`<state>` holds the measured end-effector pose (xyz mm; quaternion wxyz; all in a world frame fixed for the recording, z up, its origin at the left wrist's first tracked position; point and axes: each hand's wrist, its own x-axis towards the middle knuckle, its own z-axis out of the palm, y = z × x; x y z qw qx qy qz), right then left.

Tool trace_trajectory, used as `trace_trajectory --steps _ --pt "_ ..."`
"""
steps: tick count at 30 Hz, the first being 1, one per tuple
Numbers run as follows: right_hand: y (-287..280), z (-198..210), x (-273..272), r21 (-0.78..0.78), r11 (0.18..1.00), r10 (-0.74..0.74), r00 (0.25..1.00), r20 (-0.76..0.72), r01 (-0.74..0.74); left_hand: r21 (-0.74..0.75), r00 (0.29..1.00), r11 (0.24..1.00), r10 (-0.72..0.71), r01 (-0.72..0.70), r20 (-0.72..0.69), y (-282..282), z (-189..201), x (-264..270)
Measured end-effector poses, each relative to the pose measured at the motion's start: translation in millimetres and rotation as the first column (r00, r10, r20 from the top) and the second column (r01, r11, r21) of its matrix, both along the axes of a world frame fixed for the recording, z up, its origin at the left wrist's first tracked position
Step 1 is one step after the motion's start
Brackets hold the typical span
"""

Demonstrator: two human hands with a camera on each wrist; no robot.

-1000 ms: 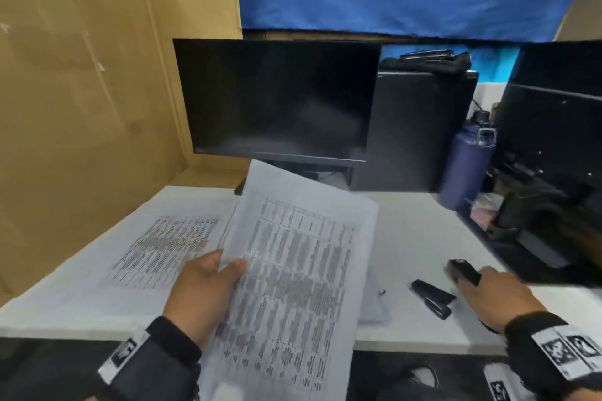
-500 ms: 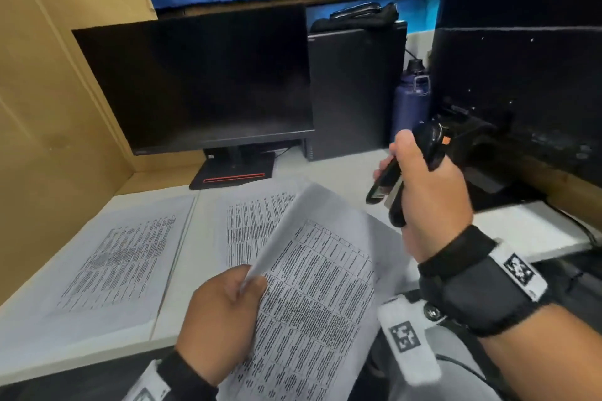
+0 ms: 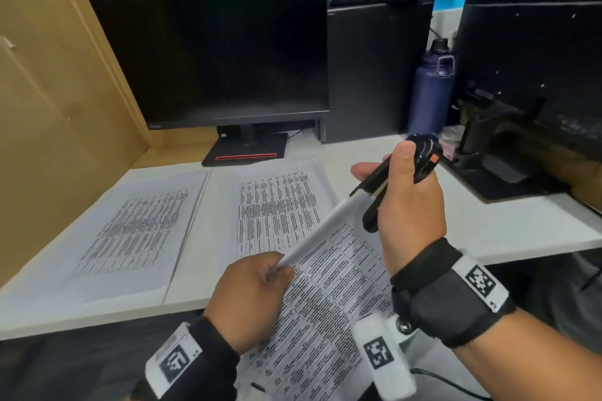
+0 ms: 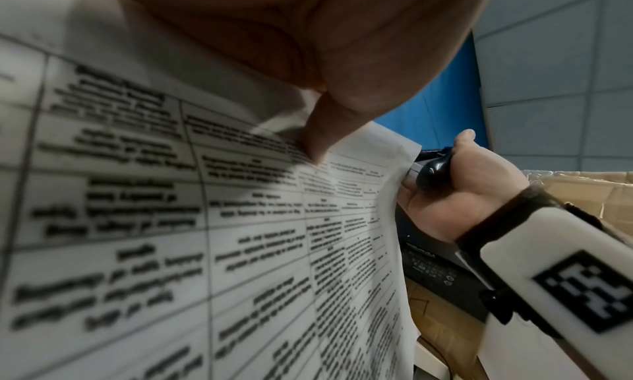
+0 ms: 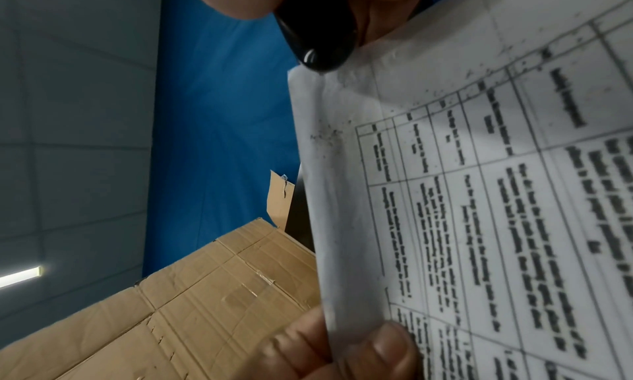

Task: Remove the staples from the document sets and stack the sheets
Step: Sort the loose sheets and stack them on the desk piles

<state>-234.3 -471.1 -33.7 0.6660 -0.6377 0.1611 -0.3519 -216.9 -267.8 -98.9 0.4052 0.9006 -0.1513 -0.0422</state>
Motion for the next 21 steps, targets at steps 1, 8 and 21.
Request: trace_trajectory --steps 1,8,21 --pt "0 0 0 -0.004 1.0 -0.004 1.0 -0.007 0.004 0.007 1.0 1.0 -0.005 0.005 0.006 0 -1 0" --pt "3 -2 3 0.052 0.999 -0.012 0.999 0.046 0.009 0.108 0.995 0.994 -0.041 0.031 0.09 -3 -4 -6" --pt "-43 9 9 0.029 0.992 0.122 0.989 0.085 -0.125 0.129 0.989 0.991 0.018 -0.037 0.15 -2 13 -13"
